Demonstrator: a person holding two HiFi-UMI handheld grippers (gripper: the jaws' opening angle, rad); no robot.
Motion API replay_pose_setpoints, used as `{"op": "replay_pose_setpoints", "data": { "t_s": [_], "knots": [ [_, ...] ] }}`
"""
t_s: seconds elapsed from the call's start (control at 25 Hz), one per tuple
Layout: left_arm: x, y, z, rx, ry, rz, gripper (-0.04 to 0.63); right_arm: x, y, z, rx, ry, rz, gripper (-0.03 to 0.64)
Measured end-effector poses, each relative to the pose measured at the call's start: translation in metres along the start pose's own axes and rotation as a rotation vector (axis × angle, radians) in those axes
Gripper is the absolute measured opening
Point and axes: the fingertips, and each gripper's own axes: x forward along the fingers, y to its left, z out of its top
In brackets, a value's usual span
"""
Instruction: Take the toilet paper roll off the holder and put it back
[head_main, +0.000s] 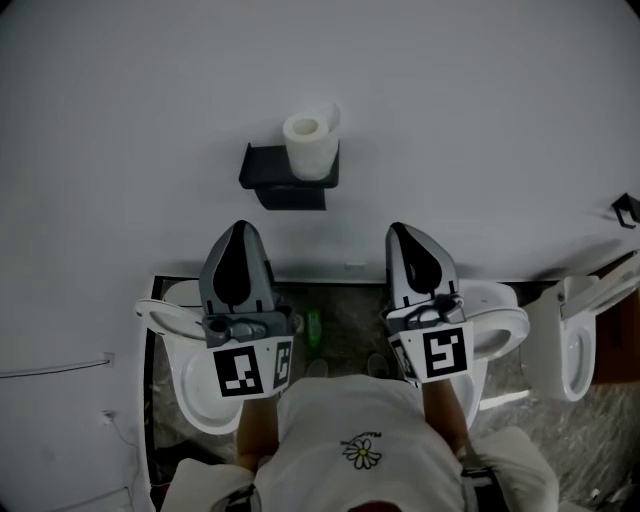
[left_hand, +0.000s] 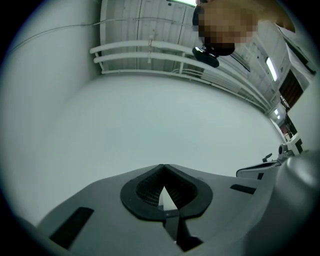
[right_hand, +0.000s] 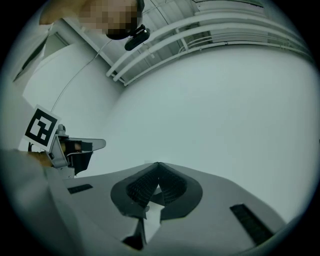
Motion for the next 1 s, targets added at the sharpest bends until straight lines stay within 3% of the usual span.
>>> {"op": "replay_pose_setpoints", "data": {
  "t_s": [0.2, 1.0],
  "knots": [
    [-0.011, 0.007, -0.019, 0.000, 0.052, 0.019, 0.017, -0.003, 0.007, -0.012, 0.001, 0.035, 0.007, 0.009],
    [-0.016, 0.019, -0.025, 0.003, 0.054, 0.025, 0.017, -0.003, 0.019, -0.017, -0.023, 0.064, 0.021, 0.009]
  ]
}}
